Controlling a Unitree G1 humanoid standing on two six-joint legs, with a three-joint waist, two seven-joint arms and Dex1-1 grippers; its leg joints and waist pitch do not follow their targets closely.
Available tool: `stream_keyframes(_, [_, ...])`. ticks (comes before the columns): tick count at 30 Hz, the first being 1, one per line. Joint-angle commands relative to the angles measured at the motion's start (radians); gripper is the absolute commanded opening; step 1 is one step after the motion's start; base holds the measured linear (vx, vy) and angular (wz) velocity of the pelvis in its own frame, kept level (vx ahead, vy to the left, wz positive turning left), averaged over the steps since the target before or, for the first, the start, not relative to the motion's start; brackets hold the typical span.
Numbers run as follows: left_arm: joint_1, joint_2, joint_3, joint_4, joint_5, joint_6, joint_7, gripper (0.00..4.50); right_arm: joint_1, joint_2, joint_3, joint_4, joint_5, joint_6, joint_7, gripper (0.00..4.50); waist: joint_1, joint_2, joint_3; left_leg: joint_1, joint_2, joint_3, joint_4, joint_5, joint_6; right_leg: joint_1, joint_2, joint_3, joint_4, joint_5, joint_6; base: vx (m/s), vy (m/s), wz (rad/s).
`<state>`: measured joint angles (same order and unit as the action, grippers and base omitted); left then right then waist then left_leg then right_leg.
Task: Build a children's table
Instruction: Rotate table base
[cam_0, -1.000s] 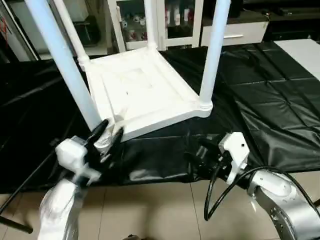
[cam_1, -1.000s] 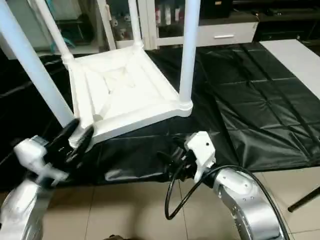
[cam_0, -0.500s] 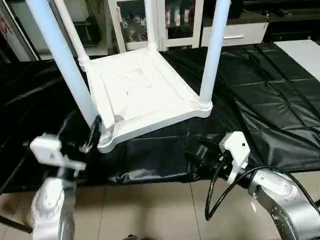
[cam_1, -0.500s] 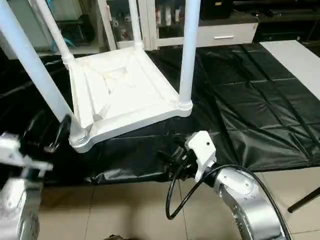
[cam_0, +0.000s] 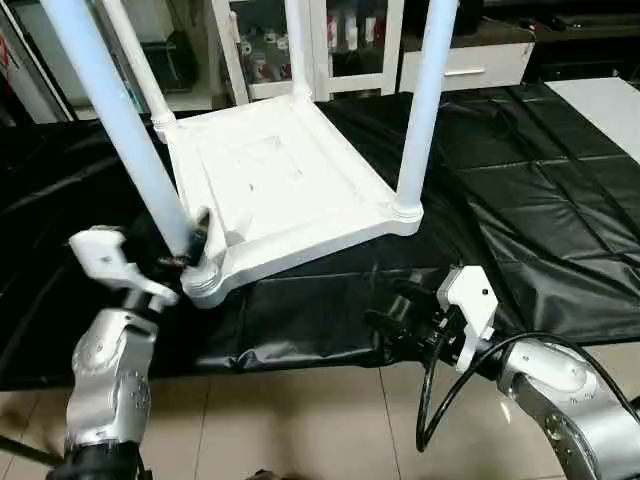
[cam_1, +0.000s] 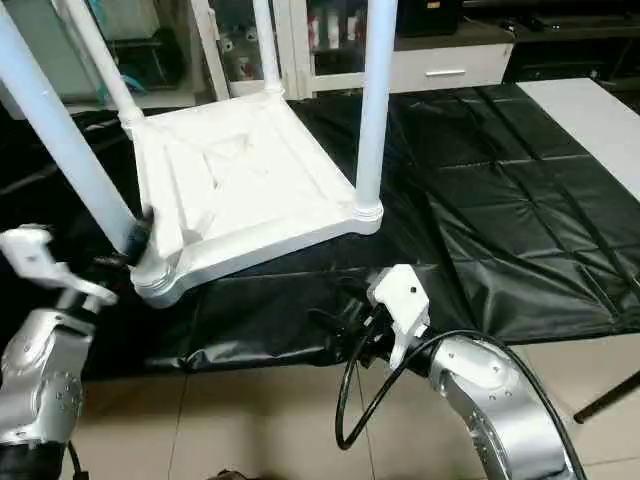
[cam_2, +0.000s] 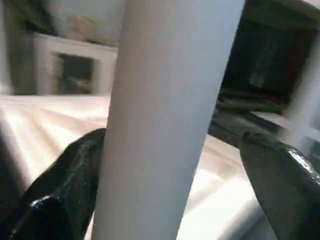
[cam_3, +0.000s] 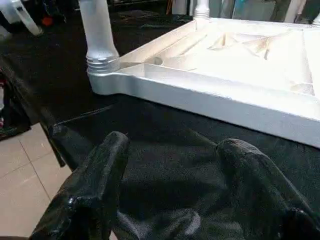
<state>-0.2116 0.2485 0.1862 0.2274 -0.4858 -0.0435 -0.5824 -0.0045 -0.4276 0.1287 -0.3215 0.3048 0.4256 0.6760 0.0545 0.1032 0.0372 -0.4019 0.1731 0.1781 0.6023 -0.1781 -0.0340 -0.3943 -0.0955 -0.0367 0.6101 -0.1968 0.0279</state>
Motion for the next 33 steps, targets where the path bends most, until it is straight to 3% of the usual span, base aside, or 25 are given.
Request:
stream_keyframes(1, [-0.024, 0.016, -0.075, 0.008, -0.007, 0.063, -0.112, 4.48, -0.022, -0.007, 0.011, -0.029, 0.010, 0.007, 0.022, 3.12, 0.004, -0.012, -0.058, 0.033, 0.043, -0.017, -0.080, -0.284, 0.013, 0.023, -0.036, 0.027, -0.074, -0.182, -0.174, 0.000, 0.000, 0.00])
stream_keyframes(4, [-0.086, 0.025, -0.146, 0.045, 0.014, 0.107, -0.193, 4.48, -0.032, -0.012, 0.014, -0.023, 0.009, 0.005, 0.030, 3.12, 0.013, -0.013, -0.057, 0.041, 0.046, -0.014, -0.080, -0.299, 0.001, 0.018, -0.037, 0.031, -0.075, -0.194, -0.178, 0.000, 0.000, 0.00])
stream_keyframes(8, [-0.215, -0.020, -0.227, 0.155, 0.100, 0.087, -0.235, 4.48, -0.042, -0.006, 0.017, -0.017, 0.008, 0.005, 0.025, 3.12, 0.024, -0.016, -0.058, 0.039, 0.045, -0.016, -0.083, -0.304, -0.020, 0.024, -0.042, 0.032, -0.076, -0.211, -0.161, 0.000, 0.000, 0.00])
stream_keyframes(9, [-0.262, -0.045, -0.256, 0.199, 0.131, 0.082, -0.237, 4.48, -0.042, -0.005, 0.020, -0.017, 0.007, 0.004, 0.022, 3.12, 0.024, -0.016, -0.059, 0.033, 0.044, -0.017, -0.083, -0.284, -0.020, 0.029, -0.043, 0.031, -0.074, -0.191, -0.160, 0.000, 0.000, 0.00])
stream_keyframes(11, [-0.321, -0.077, -0.297, 0.260, 0.181, 0.068, -0.232, 4.48, -0.044, -0.002, 0.022, -0.016, 0.005, 0.004, 0.019, 3.12, 0.025, -0.020, -0.063, 0.035, 0.043, -0.016, -0.078, -0.268, -0.016, 0.031, -0.044, 0.032, -0.074, -0.164, -0.163, 0.000, 0.000, 0.00])
stream_keyframes(12, [-0.375, -0.118, -0.340, 0.330, 0.244, 0.038, -0.199, 4.48, -0.043, 0.000, 0.022, -0.018, 0.003, 0.004, 0.017, 3.12, 0.025, -0.020, -0.063, 0.031, 0.042, -0.017, -0.077, -0.248, -0.005, 0.034, -0.044, 0.032, -0.076, -0.142, -0.164, 0.000, 0.000, 0.00])
stream_keyframes(13, [-0.377, -0.120, -0.341, 0.332, 0.246, 0.037, -0.198, 4.48, -0.043, 0.000, 0.022, -0.018, 0.003, 0.004, 0.017, 3.12, 0.028, -0.022, -0.066, 0.031, 0.042, -0.017, -0.073, -0.228, 0.002, 0.038, -0.046, 0.031, -0.071, -0.112, -0.169, 0.000, 0.000, 0.00])
stream_keyframes(14, [-0.443, -0.181, -0.374, 0.428, 0.305, -0.012, -0.127, 4.48, -0.042, 0.001, 0.020, -0.020, 0.004, 0.005, 0.013, 3.12, 0.026, -0.023, -0.065, 0.026, 0.042, -0.018, -0.074, -0.214, 0.011, 0.041, -0.047, 0.031, -0.071, -0.098, -0.173, 0.000, 0.000, 0.00])
stream_keyframes(15, [-0.443, -0.181, -0.374, 0.428, 0.305, -0.012, -0.127, 4.48, -0.042, 0.001, 0.020, -0.020, 0.004, 0.005, 0.013, 3.12, 0.031, -0.023, -0.070, 0.029, 0.041, -0.017, -0.065, -0.198, 0.018, 0.041, -0.047, 0.029, -0.069, -0.070, -0.180, 0.000, 0.000, 0.00])
stream_keyframes(17, [-0.509, -0.246, -0.390, 0.536, 0.348, -0.075, -0.043, 4.48, -0.045, 0.002, 0.017, -0.017, 0.004, 0.006, 0.010, 3.12, 0.030, -0.027, -0.071, 0.022, 0.041, -0.019, -0.064, -0.171, 0.041, 0.048, -0.048, 0.027, -0.065, -0.025, -0.196, 0.000, 0.000, 0.00])
stream_keyframes(22, [-0.587, -0.336, -0.388, 0.670, 0.380, -0.159, 0.019, 4.48, -0.051, 0.006, 0.021, -0.010, 0.001, 0.004, 0.002, 3.12, 0.031, -0.035, -0.072, 0.019, 0.040, -0.019, -0.058, -0.151, 0.089, 0.050, -0.051, 0.024, -0.067, -0.013, -0.220, 0.000, 0.000, 0.00])
stream_keyframes(26, [-0.583, -0.309, -0.377, 0.695, 0.395, -0.200, 0.001, 4.48, -0.054, 0.010, 0.025, -0.007, -0.001, 0.004, 0.000, 3.12, 0.032, -0.033, -0.068, 0.021, 0.044, -0.020, -0.062, -0.183, 0.092, 0.047, -0.050, 0.023, -0.073, -0.091, -0.220, 0.000, 0.000, 0.00])
stream_keyframes(28, [-0.566, -0.262, -0.374, 0.689, 0.396, -0.213, -0.040, 4.48, -0.055, 0.009, 0.025, -0.002, -0.001, 0.001, 0.002, 3.12, 0.030, -0.038, -0.067, 0.021, 0.044, -0.020, -0.066, -0.194, 0.087, 0.046, -0.049, 0.023, -0.074, -0.111, -0.214, 0.000, 0.000, 0.00])
stream_keyframes(33, [-0.496, -0.127, -0.387, 0.611, 0.385, -0.167, -0.231, 4.48, -0.060, 0.006, 0.023, 0.023, -0.011, -0.007, -0.003, 3.12, 0.028, -0.030, -0.064, 0.027, 0.047, -0.020, -0.074, -0.241, 0.058, 0.037, -0.048, 0.025, -0.075, -0.164, -0.217, 0.000, 0.000, 0.00])
